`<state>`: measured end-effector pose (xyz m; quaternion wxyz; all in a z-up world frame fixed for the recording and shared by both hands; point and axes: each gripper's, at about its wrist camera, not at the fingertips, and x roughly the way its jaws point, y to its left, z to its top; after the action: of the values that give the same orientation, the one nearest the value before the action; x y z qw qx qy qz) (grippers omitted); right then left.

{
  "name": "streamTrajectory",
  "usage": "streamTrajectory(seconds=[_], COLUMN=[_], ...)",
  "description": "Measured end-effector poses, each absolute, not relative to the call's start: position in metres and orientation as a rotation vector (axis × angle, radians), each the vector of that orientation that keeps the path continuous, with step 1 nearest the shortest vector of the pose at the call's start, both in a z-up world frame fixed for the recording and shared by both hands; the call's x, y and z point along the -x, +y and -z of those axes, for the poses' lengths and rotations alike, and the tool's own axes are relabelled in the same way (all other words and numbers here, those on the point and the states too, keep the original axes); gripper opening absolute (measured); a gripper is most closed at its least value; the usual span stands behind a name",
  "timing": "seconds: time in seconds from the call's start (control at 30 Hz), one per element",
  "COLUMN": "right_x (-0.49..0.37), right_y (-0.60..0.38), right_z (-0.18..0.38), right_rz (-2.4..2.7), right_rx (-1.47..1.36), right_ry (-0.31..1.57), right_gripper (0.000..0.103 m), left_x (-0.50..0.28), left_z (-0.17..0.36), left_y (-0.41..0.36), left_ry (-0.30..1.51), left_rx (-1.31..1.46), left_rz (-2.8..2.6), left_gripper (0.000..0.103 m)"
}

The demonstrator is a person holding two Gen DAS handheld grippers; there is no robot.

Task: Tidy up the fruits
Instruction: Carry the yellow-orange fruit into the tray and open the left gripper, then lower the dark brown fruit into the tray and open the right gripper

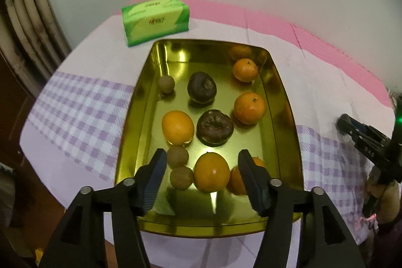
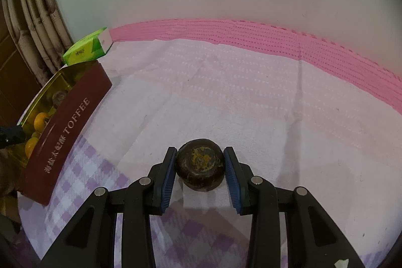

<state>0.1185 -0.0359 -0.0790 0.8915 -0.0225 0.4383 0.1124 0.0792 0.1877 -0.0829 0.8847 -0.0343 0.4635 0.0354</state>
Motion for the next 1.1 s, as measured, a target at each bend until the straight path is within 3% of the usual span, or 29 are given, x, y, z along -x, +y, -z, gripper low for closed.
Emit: streamTrajectory(seconds=[1.1], right_x=[-0.043], right_y=[0.104], right_z=[0.009], right_rz=[-0.581], right_rx=[0.106], right_ry=[0.831], right_gripper=[0.035], left_x=[-0.07], left_z=[0.063], left_y=[0.218], left_ry=[0.917], left_rx=[0.119], left_rz=[-0.202], left_gripper=[0.07])
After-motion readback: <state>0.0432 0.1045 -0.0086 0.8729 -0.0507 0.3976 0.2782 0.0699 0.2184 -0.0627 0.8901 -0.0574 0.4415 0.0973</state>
